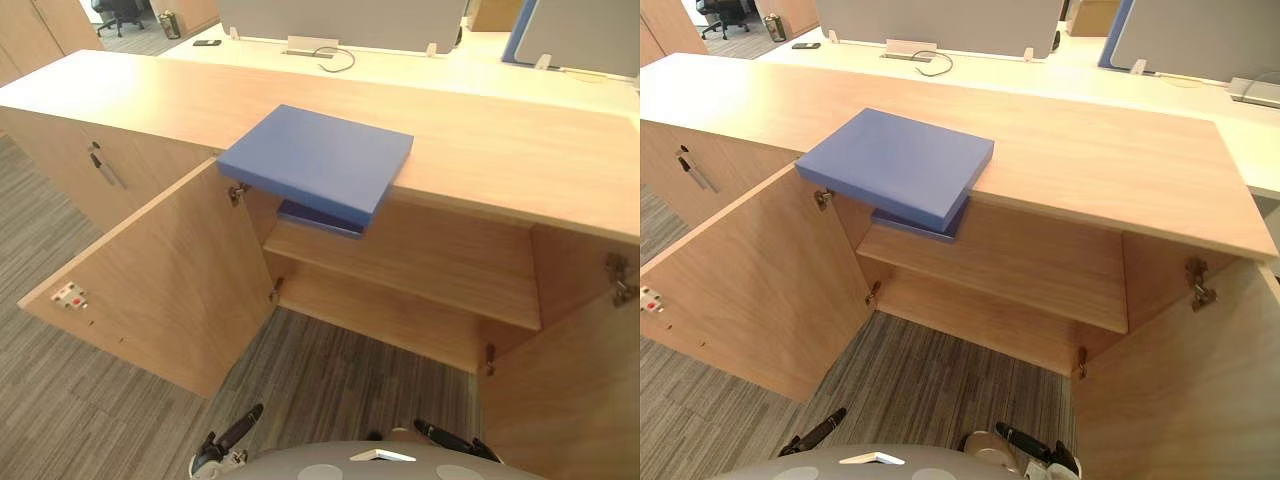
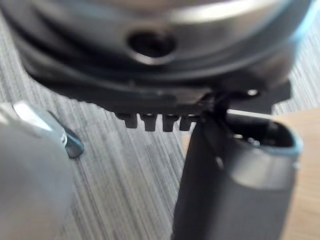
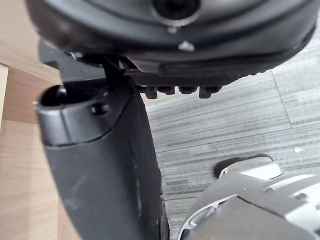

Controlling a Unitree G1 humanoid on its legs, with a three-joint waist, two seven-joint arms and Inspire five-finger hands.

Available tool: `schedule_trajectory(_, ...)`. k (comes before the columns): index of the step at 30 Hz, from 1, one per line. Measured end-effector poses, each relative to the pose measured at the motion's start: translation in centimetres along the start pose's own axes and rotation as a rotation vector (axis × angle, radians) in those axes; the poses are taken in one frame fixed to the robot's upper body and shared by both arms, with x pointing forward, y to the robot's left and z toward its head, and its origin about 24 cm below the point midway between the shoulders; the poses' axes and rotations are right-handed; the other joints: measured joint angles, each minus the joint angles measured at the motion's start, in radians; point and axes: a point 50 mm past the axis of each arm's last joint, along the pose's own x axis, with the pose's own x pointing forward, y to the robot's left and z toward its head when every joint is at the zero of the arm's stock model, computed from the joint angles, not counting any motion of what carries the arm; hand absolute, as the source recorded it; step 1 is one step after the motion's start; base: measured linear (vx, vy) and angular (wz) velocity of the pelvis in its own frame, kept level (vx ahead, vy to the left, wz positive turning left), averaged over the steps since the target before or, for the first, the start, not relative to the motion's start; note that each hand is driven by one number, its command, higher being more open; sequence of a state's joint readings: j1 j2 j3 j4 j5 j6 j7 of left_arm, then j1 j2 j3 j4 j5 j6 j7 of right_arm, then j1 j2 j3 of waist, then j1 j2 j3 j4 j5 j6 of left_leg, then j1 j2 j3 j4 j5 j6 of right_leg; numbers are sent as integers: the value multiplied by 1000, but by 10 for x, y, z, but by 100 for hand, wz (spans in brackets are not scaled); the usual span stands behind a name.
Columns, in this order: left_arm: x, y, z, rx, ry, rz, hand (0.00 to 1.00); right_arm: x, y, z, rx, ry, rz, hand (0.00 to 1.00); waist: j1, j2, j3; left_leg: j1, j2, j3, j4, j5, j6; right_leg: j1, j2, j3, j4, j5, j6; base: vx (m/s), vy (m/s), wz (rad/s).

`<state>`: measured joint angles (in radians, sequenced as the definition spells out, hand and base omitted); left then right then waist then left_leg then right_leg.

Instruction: Walk over to the cabinet, pick up the folder, carry it to the office cabinet, place the folder inside the office cabinet, then close the office cabinet door

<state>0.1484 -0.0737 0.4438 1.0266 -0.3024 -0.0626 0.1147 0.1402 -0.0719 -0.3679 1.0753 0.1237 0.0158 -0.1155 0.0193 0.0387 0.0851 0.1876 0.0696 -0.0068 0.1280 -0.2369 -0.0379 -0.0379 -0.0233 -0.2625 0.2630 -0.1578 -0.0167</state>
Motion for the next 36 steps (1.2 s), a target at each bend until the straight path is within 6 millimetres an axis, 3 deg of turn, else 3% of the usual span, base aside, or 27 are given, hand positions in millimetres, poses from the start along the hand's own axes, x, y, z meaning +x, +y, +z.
schedule_trajectory(3,2,-15,13,45,-40,-75,100,0,3,-1,-1,5,9,100,2,-6,-1,-9,18,-26,20,-1,-13,51,21,-33,-65,9,-14,195,-57,36)
schedule_trajectory(6,1,-27,35,73,-127,-151,100,-1,13,0,2,5,32,100,6,-37,21,-145,21,-19,346,-53,-80,112,15,-59,-101,10,-15,77,8,40)
schedule_trajectory(7,-2,-31,43,69,-162,-176,100,-1,15,2,-3,-6,37,100,8,-37,25,-223,41,14,522,-67,-76,142,19,-64,-122,9,-16,69,66,31)
schedule_trajectory(8,-7,-37,47,54,-197,-215,100,-1,16,7,-4,-23,41,100,13,-29,39,-278,87,70,634,-103,-48,174,28,-64,-139,9,-17,71,84,18)
schedule_trajectory(9,-11,-41,49,57,-215,-240,100,-1,17,8,-8,-28,44,100,18,-31,44,-298,103,89,651,-116,-41,184,26,-63,-142,9,-16,39,96,2)
schedule_trajectory(10,-19,-46,54,50,-253,-283,100,-1,18,9,-17,-33,49,100,25,-32,45,-328,121,100,642,-121,-35,187,20,-59,-141,10,-14,3,137,-17)
schedule_trajectory(11,-34,-56,62,54,-322,-358,100,-1,19,11,-36,-45,55,100,38,-32,44,-339,135,100,538,-75,-30,178,13,-48,-133,8,7,38,277,-29)
schedule_trajectory(12,-50,-62,72,37,-396,-429,100,-2,21,14,-67,-60,65,100,54,-19,42,-323,122,86,435,-55,-49,167,11,-20,-125,-2,35,61,297,-27)
schedule_trajectory(13,-59,-65,78,32,-435,-459,100,-2,24,12,-78,-56,76,100,55,-35,33,-304,106,87,380,-57,-45,157,5,-13,-120,2,42,94,271,-12)
schedule_trajectory(14,-74,-71,93,30,-524,-515,100,-4,31,11,-91,-57,99,100,60,-71,31,-282,69,95,311,-34,-16,141,-25,-7,-125,9,53,47,163,6)
schedule_trajectory(15,-89,-75,105,20,-607,-550,100,-6,38,10,-101,-62,118,100,62,-81,30,-280,47,95,294,-23,-7,143,-42,-9,-137,19,68,21,145,10)
schedule_trajectory(18,-122,-80,128,27,-799,-573,100,-8,49,9,-137,-73,150,100,65,-73,26,-266,13,91,270,-14,8,159,-71,-16,-145,26,79,-1,148,13)
schedule_trajectory(20,-137,-85,133,104,-922,-494,100,-9,49,6,-163,-78,147,100,74,-74,12,-262,-7,77,241,-3,19,162,-87,-38,-149,26,81,0,74,27)
schedule_trajectory(22,-145,-86,135,136,-1000,-413,100,-9,47,1,-170,-64,124,100,93,-81,2,-245,-21,75,202,15,21,168,-97,-41,-161,31,87,20,27,13)
schedule_trajectory(27,-152,-84,134,241,-1144,-137,100,-10,49,-5,-203,-60,82,100,98,-99,-21,-212,-25,67,140,46,12,187,-99,-51,-182,34,88,35,-17,5)
schedule_trajectory(29,-156,-89,132,267,-1189,-104,100,-10,50,-6,-216,-62,79,100,101,-112,-34,-202,-24,67,121,55,7,192,-96,-52,-191,36,85,41,-40,0)
schedule_trajectory(32,-177,-112,123,395,-1347,-128,100,-11,51,-8,-245,-67,85,100,109,-117,-49,-176,-22,85,68,72,2,195,-93,-36,-213,47,79,15,-25,-15)
schedule_trajectory(36,-202,-142,120,591,-1603,-211,100,-12,51,-10,-280,-72,102,100,94,-117,-88,-164,-17,115,40,78,2,176,-88,4,-217,54,74,27,3,-24)
